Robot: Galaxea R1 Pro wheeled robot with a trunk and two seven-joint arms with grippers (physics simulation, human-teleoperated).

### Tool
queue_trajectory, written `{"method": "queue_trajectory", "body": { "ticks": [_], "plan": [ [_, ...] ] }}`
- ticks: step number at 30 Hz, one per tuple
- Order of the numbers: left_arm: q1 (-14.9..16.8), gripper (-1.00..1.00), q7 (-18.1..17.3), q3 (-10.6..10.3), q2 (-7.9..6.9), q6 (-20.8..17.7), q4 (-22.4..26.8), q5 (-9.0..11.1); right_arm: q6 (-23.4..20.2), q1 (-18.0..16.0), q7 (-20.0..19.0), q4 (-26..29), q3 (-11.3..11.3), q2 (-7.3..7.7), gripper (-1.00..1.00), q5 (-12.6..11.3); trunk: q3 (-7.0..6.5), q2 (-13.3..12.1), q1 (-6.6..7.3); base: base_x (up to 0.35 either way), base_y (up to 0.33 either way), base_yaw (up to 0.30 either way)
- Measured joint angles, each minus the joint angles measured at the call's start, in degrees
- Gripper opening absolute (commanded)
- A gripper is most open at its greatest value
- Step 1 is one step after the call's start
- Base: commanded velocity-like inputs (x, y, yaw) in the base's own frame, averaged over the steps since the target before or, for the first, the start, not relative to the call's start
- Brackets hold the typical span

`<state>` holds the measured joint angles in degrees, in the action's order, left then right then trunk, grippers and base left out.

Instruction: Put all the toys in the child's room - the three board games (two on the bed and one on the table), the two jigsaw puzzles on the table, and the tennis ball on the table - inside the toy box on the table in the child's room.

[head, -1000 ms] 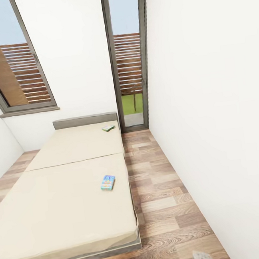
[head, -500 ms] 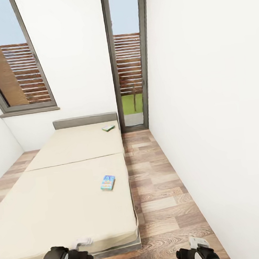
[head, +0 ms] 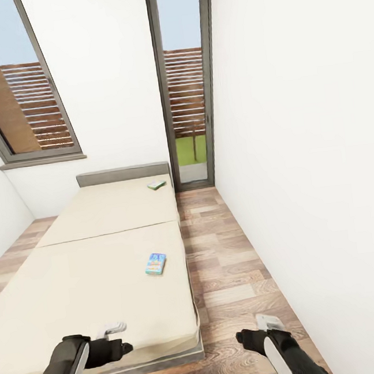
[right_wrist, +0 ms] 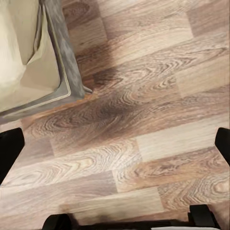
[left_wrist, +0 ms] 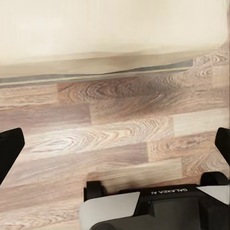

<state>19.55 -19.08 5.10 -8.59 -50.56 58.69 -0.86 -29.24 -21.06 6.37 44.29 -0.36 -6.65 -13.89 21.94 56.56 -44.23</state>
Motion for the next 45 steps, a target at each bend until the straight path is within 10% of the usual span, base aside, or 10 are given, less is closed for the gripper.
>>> {"method": "queue_trajectory", "body": {
  "ticks": [8,19,45],
  "plan": [
    [3.8,1.0,-0.8,1.0,0.0,-2.8,0.0,-0.1,-4.0,-5.6,3.3,2.7,0.3,-3.33,1.0,0.6,-0.01,0.0,0.0,0.0,0.0,0.0],
    [6.3,1.0,-0.8,1.2,0.25,-3.2,0.0,-0.1,-6.6,-8.6,16.8,2.8,4.6,-3.35,1.0,0.1,0.0,0.0,0.0,0.0,0.0,0.0],
    [8.9,1.0,-0.9,1.1,0.13,-2.3,0.0,-0.1,-6.4,-8.9,18.1,5.4,6.4,-3.35,1.0,0.0,0.15,0.0,0.0,0.0,0.0,0.0]
  ]
}}
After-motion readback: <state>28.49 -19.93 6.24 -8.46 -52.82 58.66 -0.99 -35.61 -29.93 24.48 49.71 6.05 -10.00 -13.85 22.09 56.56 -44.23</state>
